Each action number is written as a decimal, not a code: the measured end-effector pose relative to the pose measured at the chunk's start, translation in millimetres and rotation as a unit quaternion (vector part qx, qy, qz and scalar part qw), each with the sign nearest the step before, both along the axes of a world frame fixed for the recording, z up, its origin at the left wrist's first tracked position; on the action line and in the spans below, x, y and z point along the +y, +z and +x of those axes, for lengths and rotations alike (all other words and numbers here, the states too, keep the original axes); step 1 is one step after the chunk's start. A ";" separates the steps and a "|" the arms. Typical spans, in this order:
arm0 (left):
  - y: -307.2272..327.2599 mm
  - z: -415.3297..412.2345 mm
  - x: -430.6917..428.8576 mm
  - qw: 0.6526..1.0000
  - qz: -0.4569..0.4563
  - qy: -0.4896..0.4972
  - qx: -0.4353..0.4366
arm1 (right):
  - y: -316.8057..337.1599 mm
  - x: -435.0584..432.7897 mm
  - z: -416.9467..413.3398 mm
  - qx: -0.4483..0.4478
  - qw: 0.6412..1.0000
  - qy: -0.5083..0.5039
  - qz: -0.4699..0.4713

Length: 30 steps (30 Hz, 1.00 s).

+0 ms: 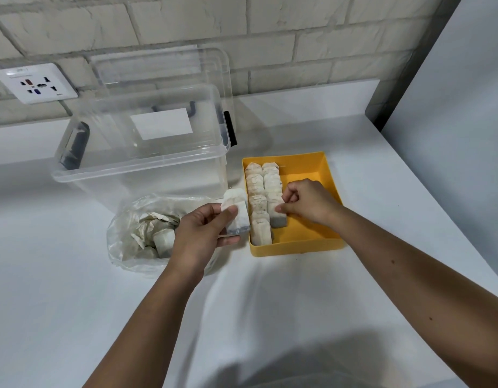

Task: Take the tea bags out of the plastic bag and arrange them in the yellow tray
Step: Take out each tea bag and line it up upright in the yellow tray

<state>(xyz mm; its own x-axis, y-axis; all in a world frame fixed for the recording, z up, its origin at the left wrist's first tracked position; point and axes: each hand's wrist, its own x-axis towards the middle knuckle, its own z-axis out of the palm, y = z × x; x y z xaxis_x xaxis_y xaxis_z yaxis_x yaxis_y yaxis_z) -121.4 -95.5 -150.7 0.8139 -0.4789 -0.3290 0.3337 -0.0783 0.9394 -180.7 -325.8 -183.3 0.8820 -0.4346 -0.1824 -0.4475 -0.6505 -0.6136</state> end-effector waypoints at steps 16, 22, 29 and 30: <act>3.5 -14.7 -10.2 0.998 -0.025 -0.052 0.038 | 45.1 53.2 -27.4 -0.181 0.942 -0.031 0.280; 6.1 -9.1 -5.0 1.000 0.001 -0.026 -0.010 | 54.7 29.3 -34.6 -0.202 0.956 -0.062 0.205; 4.3 -3.1 4.8 0.997 0.033 0.001 -0.065 | 26.7 4.5 -44.2 0.001 0.976 -0.041 0.212; 3.7 -3.3 5.0 0.997 0.034 0.000 -0.065 | 23.5 5.7 -42.5 0.017 0.975 -0.040 0.219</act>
<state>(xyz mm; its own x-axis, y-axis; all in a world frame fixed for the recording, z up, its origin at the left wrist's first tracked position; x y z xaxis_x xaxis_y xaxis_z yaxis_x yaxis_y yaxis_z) -124.7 -90.5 -147.1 0.8519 -0.4591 -0.2519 0.2091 -0.1427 0.9674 -223.2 -320.1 -159.8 0.8384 -0.3762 -0.3944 -0.5111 -0.2909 -0.8088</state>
